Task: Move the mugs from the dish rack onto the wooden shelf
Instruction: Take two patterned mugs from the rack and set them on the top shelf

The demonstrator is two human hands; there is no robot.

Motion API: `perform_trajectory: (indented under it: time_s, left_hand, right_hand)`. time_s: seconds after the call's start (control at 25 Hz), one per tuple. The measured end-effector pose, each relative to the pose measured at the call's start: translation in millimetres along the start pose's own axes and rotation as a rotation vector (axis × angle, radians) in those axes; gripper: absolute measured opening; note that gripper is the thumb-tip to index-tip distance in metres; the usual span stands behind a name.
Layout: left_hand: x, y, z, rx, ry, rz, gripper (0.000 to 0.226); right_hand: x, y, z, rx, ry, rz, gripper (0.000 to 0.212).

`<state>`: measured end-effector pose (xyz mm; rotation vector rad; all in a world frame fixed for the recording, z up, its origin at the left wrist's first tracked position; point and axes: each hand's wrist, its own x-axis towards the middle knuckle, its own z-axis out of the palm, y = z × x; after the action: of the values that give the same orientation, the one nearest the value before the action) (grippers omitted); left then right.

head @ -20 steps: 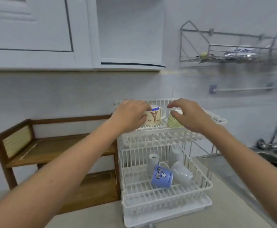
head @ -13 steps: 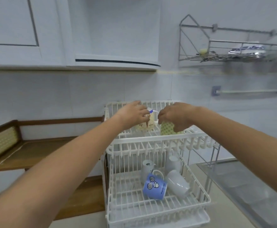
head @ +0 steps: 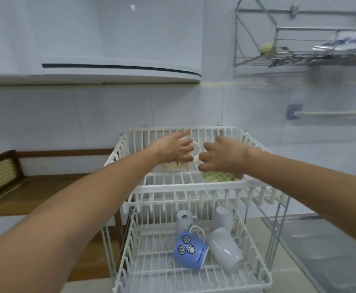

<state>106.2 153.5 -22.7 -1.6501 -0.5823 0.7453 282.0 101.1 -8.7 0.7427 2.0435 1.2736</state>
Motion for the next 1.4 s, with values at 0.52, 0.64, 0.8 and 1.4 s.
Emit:
perform_trajectory:
  time_s: [0.52,0.64,0.8,1.4]
  left_hand:
    - [-142.1,-14.5,25.4,-1.012,0.489,-1.228,0.096]
    - [-190.4,-2.3,38.1,-1.225,0.464,-1.368,0.1]
    - [-253.2,33.7,68.9,-1.459,0.48,-1.471,0.094]
    - [-317.2,118.5,226.4,-1.735,0.099,-1.863,0.094]
  right_hand:
    - [-21.7,27.4,-24.5,1.384,0.704,0.797,0.094]
    - [-3.9,7.5,-71.2,1.651,0.828,0.735,0.081]
    - [24.2,-17.6,-137.4,1.768,0.841,0.654,0.072]
    - [224.0,-103.5,-283.7,1.889,0.59,0.912,0.087]
